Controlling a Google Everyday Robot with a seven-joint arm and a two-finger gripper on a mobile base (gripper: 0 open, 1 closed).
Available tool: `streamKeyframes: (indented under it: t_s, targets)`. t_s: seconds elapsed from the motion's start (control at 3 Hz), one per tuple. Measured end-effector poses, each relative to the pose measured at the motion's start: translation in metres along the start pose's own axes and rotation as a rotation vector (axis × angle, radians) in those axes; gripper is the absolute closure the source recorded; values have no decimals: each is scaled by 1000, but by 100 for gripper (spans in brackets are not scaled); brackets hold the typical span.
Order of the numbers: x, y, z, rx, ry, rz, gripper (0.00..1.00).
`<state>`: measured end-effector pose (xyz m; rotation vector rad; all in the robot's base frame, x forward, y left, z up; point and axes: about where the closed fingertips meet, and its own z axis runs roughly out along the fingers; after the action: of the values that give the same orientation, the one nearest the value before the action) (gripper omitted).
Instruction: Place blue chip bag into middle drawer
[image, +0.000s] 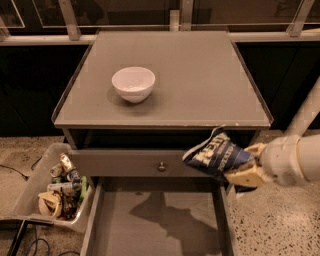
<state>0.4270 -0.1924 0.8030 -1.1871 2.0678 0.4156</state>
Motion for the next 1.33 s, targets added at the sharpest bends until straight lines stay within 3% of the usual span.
streamKeyframes:
  t_s: [0.33, 0.67, 1.0, 1.33]
  targets:
    - [42, 29, 40, -22, 12, 38, 100]
    - [59, 28, 73, 38, 8, 60, 100]
    - [59, 28, 73, 38, 8, 60, 100]
    - [64, 35, 91, 2, 28, 84, 100]
